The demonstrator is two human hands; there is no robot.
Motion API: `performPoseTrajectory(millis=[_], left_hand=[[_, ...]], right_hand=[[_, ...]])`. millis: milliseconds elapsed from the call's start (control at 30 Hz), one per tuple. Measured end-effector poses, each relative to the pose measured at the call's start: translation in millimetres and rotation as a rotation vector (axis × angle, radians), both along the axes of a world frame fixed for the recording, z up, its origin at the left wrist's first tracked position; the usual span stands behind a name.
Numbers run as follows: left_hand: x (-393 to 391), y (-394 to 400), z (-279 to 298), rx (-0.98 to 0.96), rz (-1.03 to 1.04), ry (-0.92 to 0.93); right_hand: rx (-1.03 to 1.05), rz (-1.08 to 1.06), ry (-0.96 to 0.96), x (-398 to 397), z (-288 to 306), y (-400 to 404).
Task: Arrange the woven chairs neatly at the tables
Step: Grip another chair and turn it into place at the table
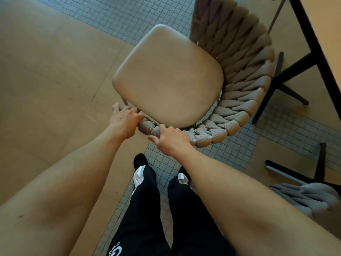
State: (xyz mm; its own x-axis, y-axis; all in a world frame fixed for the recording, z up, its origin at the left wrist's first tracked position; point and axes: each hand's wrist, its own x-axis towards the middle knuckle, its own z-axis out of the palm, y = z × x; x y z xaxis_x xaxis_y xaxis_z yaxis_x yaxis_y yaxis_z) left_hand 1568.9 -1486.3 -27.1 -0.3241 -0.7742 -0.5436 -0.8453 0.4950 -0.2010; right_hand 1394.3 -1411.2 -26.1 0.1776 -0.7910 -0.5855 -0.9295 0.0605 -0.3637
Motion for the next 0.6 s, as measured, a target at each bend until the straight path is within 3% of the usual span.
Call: performPoseTrajectory(millis=[300,600], left_hand=[[-66,42,7,0.137,-0.047,0.093],[-133,79,1,0.171,0.026,0.232]], right_hand=[[0.046,0.364,0.216,-78,1,4],[0.096,0.493,0.375,-141,10,-8]])
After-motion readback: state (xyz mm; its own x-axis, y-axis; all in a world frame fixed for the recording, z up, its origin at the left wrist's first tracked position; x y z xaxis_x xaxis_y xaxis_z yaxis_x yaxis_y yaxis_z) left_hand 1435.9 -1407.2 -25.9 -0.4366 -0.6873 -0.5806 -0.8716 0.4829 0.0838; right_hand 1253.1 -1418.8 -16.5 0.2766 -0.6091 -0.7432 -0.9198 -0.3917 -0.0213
